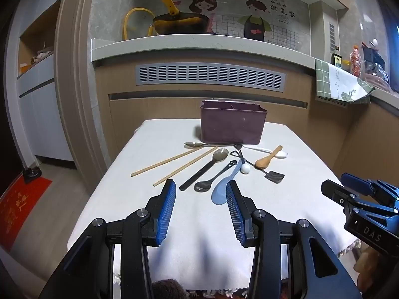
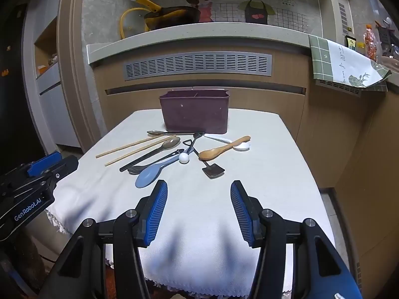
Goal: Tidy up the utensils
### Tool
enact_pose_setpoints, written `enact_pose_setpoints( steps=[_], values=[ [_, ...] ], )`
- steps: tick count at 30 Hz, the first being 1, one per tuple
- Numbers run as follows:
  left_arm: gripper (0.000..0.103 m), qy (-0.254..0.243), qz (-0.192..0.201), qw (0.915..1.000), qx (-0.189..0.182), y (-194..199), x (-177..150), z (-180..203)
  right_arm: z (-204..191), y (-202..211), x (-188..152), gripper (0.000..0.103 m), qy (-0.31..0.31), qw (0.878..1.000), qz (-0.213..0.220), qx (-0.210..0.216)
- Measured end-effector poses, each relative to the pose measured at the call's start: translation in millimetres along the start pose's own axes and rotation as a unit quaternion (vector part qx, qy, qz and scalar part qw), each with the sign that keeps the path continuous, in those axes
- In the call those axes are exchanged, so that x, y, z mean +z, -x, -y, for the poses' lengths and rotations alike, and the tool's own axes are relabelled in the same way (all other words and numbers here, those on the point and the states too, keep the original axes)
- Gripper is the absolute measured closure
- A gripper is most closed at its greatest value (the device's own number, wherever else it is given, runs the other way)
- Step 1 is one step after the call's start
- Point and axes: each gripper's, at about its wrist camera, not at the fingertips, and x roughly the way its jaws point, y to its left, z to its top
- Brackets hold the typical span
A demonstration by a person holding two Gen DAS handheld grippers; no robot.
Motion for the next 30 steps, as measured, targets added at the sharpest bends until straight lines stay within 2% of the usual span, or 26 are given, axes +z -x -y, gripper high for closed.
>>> enact_pose_setpoints(
  steps=[8,9,30],
  values=[
    [0.06,0.002,-0.008,0.9999,-0.008,-0.6,2.3,2.3,-4.3,6.1,0.9,0.053,0.029,0.999,0.013,-0.003],
    [0.06,0.0,-0.009,0.9999,-0.008,-0.1,2.4,2.5,-0.2,5.0,0.2,0.053,0.01,1.0,0.016,-0.012],
    [0.06,-0.005,-0.015,0.9998,-0.009,-4.7,-3.7,5.5,-4.7,3.8,0.8,0.053,0.017,1.0,0.005,-0.005]
  ],
)
